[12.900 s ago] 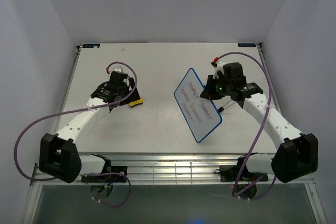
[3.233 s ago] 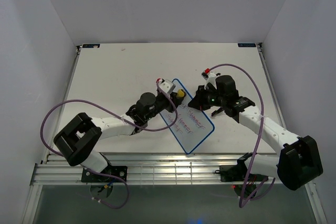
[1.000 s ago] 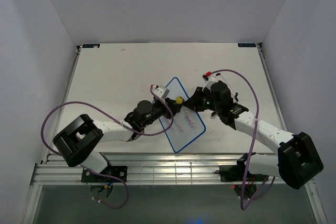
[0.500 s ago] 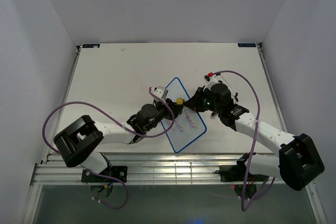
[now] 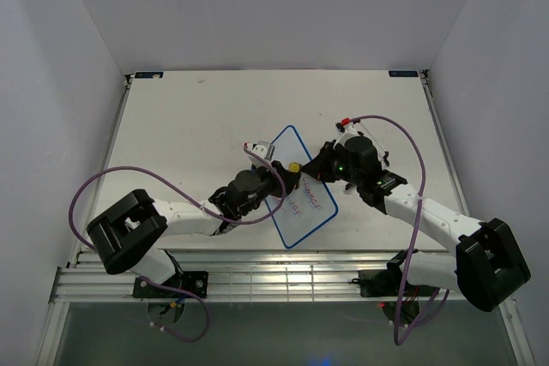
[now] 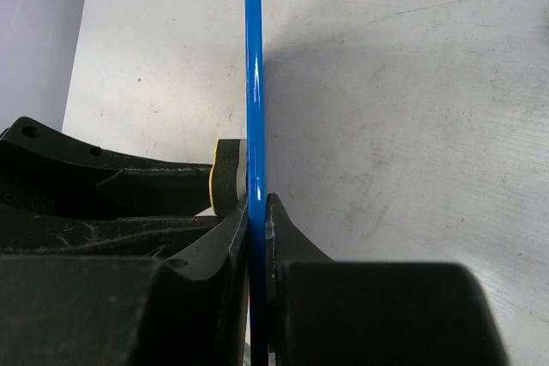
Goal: Erase the whiteboard
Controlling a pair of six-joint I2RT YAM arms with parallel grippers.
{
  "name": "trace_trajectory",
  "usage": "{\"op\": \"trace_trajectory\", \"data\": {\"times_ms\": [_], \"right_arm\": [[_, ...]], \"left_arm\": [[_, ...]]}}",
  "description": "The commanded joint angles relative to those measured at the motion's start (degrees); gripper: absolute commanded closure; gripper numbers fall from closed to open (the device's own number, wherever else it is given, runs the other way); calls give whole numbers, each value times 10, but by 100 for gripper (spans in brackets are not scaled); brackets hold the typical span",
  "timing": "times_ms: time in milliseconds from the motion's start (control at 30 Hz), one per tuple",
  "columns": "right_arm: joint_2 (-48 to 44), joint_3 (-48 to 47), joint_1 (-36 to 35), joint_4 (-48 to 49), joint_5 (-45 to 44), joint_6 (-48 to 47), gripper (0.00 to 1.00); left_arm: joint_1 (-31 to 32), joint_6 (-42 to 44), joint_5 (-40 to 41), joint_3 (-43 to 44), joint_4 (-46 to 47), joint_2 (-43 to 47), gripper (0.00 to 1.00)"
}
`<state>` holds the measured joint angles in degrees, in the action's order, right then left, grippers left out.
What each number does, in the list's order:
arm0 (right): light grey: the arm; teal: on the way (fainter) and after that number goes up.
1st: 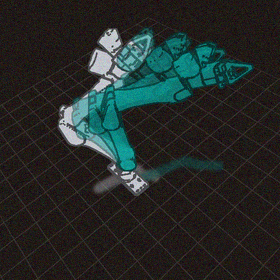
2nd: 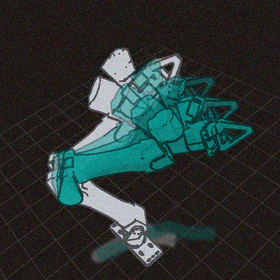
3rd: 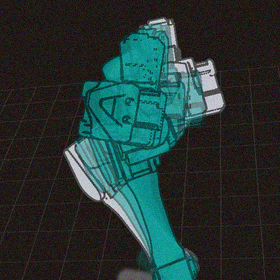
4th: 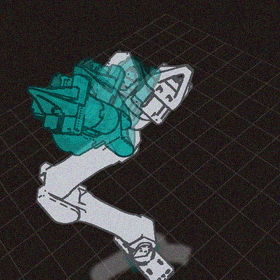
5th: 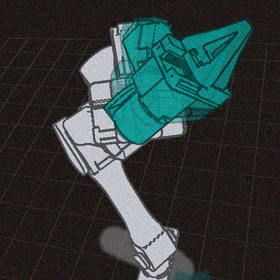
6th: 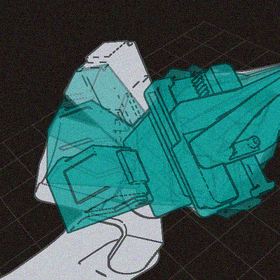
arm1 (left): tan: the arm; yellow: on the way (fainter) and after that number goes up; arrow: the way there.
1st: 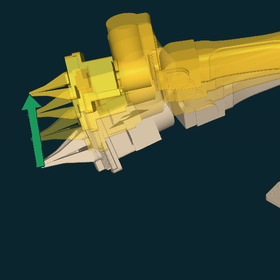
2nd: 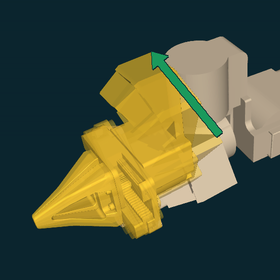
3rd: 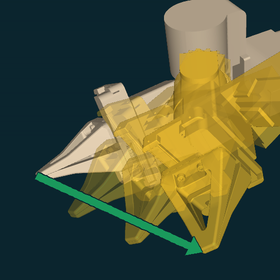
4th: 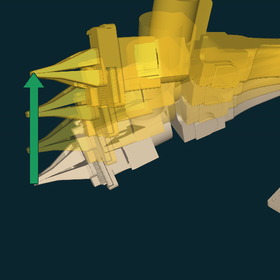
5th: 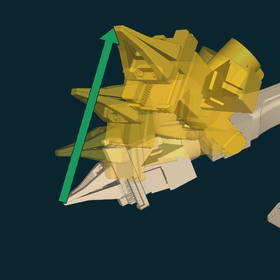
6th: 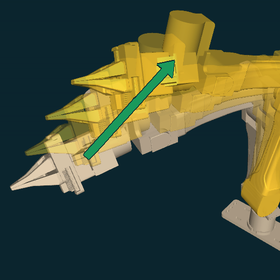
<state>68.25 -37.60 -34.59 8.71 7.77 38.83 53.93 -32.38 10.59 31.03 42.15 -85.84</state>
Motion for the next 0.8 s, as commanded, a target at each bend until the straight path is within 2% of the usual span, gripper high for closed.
{"op": "trace_trajectory", "data": {"times_ms": [0,400,767], "right_arm": [[-12,-17,-14,138,7,20,92],[-6,-19,-14,134,2,17,92],[-2,-25,-14,129,2,13,92]], "left_arm": [[54,-24,-123,-1,-101,-18,100],[73,-28,-120,-16,-105,-5,100],[92,10,-118,-11,-105,1,100]]}}
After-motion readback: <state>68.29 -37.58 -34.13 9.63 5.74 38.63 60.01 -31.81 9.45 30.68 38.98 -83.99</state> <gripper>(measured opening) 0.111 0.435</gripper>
